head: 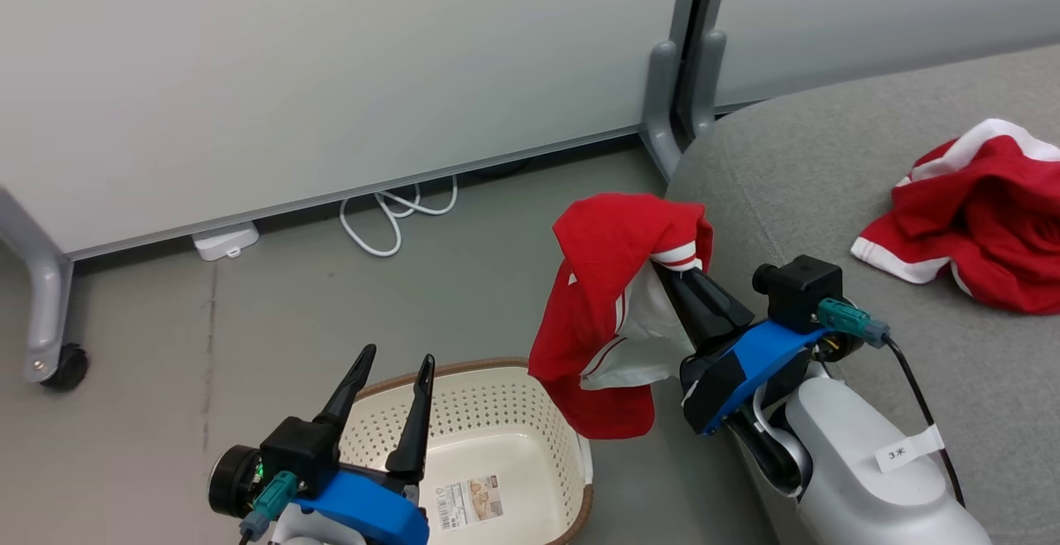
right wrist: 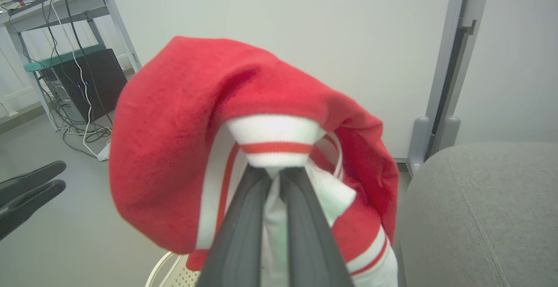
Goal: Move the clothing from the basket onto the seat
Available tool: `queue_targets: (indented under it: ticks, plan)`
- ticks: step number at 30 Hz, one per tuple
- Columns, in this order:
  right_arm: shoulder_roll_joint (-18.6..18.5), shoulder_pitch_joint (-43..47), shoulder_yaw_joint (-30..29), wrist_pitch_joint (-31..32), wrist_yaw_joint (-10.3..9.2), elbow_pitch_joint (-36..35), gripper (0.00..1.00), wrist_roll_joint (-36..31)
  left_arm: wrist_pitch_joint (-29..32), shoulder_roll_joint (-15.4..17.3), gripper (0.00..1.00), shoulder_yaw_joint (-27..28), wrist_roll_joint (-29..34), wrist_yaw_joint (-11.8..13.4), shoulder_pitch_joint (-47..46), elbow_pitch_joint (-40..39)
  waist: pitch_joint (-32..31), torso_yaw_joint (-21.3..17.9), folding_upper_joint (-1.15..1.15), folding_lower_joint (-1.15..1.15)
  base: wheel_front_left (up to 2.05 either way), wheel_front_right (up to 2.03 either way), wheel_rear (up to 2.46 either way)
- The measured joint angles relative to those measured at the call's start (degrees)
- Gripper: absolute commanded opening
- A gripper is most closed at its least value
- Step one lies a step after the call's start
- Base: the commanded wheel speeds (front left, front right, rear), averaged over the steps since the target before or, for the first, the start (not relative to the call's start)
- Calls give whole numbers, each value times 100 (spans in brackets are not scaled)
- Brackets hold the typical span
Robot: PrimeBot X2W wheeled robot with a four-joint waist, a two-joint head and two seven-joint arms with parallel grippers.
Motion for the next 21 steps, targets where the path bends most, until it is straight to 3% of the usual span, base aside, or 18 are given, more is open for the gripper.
queue_targets:
  ticks: [21]
  plan:
    - [-47,3,-252,-1,-1,-74,0,-169,0,51,100,-178,18,-26,-330,-132,410,-1641,0,0,0,0,0]
